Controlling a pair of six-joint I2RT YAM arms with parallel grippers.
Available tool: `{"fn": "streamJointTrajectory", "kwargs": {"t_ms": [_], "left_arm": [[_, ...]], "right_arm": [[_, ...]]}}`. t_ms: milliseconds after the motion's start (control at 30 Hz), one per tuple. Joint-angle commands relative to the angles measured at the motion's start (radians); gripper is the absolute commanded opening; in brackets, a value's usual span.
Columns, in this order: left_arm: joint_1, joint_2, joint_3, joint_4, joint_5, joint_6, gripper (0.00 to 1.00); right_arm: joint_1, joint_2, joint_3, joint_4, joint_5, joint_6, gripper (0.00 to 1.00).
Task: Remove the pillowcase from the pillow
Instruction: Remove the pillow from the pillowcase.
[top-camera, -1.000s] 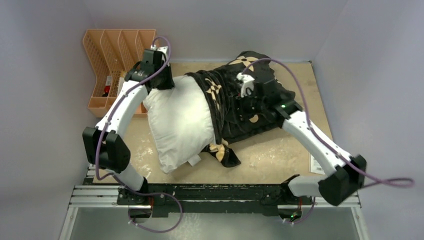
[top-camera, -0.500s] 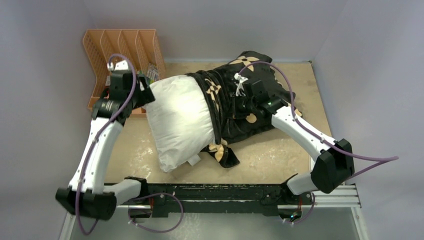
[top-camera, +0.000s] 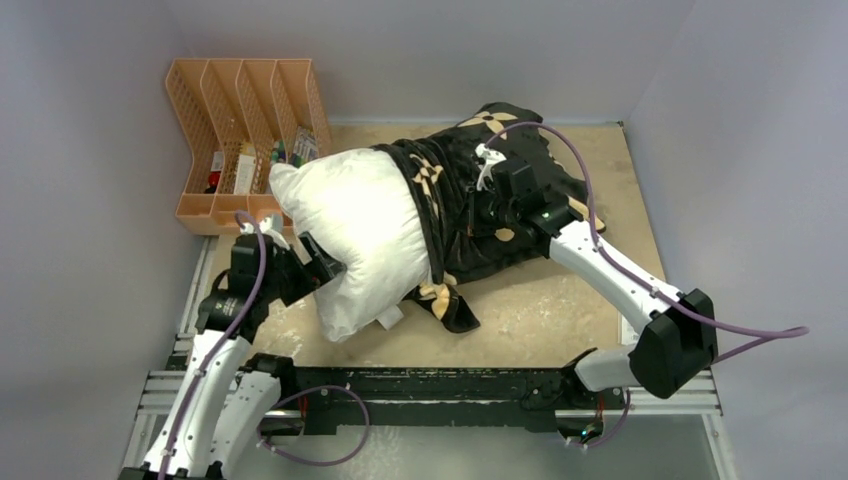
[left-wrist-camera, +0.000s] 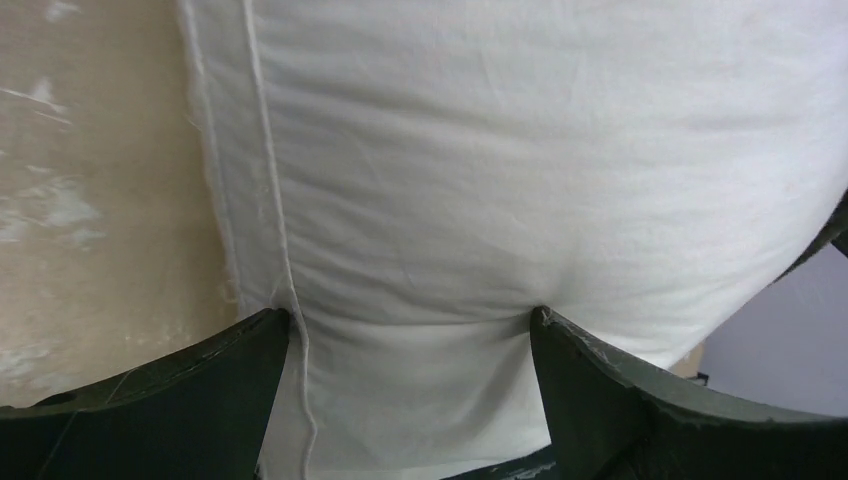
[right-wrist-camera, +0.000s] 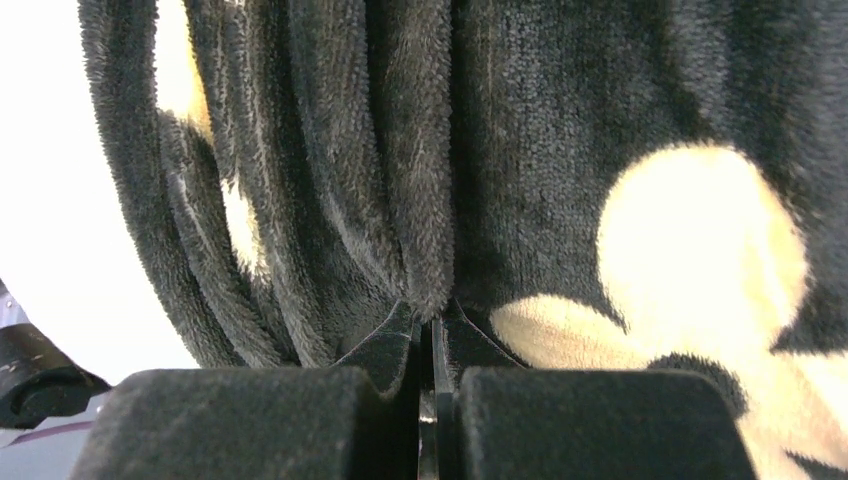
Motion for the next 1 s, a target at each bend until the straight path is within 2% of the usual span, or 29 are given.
{"fn": "streamJointTrajectory", "kwargs": {"t_ms": [0, 67, 100, 133, 167, 200, 233, 267, 333, 400, 467, 567, 633, 700, 767, 833, 900, 967], "left_arm": [[0.001, -0.021, -0.173, 0.246, 0.264, -0.110, 0.89], [0.001, -0.027, -0.253, 0.392, 0.346, -0.161, 0.89], [0.001, -0.024, -0.300, 0.521, 0.403, -0.214, 0.85], [0.001, -0.019, -0.337, 0.641, 0.448, -0.277, 0.70], [0.001, -0.004, -0.352, 0.706, 0.458, -0.314, 0.49], [0.001, 0.006, -0.336, 0.702, 0.437, -0.311, 0.23], [0.001, 0.025, -0.298, 0.648, 0.408, -0.278, 0.03], [0.001, 0.042, -0.237, 0.538, 0.361, -0.207, 0.00], [0.001, 0.072, -0.102, 0.316, 0.200, -0.075, 0.00], [0.001, 0.092, 0.008, 0.167, 0.043, 0.003, 0.00], [0.001, 0.112, 0.088, 0.081, -0.106, 0.035, 0.00], [0.001, 0.148, 0.177, 0.008, -0.230, 0.045, 0.00], [0.001, 0.166, 0.211, -0.016, -0.293, 0.053, 0.00], [0.001, 0.182, 0.233, -0.011, -0.297, 0.056, 0.00], [0.001, 0.196, 0.242, 0.016, -0.238, 0.067, 0.00], [0.001, 0.210, 0.261, 0.022, -0.197, 0.083, 0.00], [0.001, 0.221, 0.291, 0.009, -0.183, 0.105, 0.00], [0.001, 0.227, 0.328, -0.006, -0.181, 0.126, 0.00]], "right_arm": [[-0.010, 0.020, 0.018, 0.114, -0.058, -0.022, 0.01], [-0.010, 0.027, 0.033, 0.113, -0.092, -0.022, 0.01], [-0.009, 0.027, 0.035, 0.119, -0.120, -0.025, 0.01], [-0.008, 0.026, 0.034, 0.125, -0.135, -0.033, 0.02], [-0.006, 0.022, 0.035, 0.113, -0.110, -0.041, 0.02], [-0.003, 0.015, 0.037, 0.085, -0.044, -0.043, 0.02], [-0.002, 0.003, 0.037, 0.055, 0.046, -0.049, 0.00], [-0.002, -0.012, 0.034, 0.026, 0.132, -0.057, 0.00], [-0.003, -0.051, 0.020, -0.033, 0.289, -0.061, 0.00], [-0.005, -0.097, 0.004, -0.070, 0.438, -0.084, 0.00], [-0.005, -0.137, -0.007, -0.085, 0.562, -0.102, 0.00], [-0.021, -0.178, -0.009, -0.099, 0.648, -0.124, 0.00], [-0.031, -0.192, -0.006, -0.103, 0.611, -0.136, 0.00], [-0.042, -0.201, -0.002, -0.098, 0.365, -0.167, 0.02], [-0.046, -0.201, -0.009, -0.071, 0.057, -0.202, 0.16], [-0.045, -0.209, -0.029, -0.042, -0.107, -0.213, 0.44], [-0.044, -0.232, -0.065, -0.034, -0.132, -0.144, 0.56], [-0.045, -0.273, -0.131, -0.015, -0.069, -0.045, 0.61]]}}
